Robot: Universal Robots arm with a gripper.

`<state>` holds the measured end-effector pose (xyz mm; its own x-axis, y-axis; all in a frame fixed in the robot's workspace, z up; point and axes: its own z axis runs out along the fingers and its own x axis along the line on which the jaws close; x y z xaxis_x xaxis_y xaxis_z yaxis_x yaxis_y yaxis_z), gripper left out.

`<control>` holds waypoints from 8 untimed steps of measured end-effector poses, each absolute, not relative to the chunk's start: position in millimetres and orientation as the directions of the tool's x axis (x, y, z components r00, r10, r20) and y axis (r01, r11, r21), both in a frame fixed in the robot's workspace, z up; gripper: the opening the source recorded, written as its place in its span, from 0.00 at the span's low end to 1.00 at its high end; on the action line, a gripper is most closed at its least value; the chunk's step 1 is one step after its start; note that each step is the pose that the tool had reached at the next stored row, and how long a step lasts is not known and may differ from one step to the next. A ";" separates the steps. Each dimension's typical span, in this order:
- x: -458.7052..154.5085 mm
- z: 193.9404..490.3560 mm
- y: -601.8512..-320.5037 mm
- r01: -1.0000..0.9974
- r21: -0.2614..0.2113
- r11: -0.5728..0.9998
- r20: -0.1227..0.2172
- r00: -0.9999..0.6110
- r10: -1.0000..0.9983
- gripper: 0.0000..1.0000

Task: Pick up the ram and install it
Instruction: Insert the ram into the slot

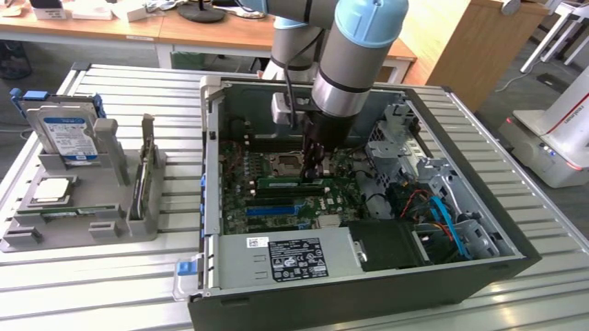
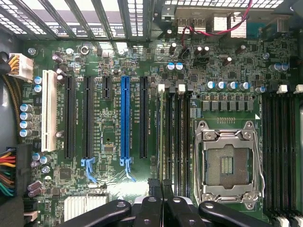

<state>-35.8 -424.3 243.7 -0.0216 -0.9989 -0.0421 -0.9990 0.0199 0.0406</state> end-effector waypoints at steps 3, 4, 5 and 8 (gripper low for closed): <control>-35.8 243.3 -423.4 -0.999 0.040 0.020 -0.042 -0.022 -0.999 0.12; -35.8 243.3 -423.4 -0.999 0.040 0.020 -0.042 -0.022 -0.999 0.12; -35.8 243.4 -423.4 -0.999 0.041 0.020 -0.042 -0.022 -0.999 0.12; -35.8 241.7 -423.4 -0.999 0.041 0.020 -0.042 -0.022 -0.999 0.12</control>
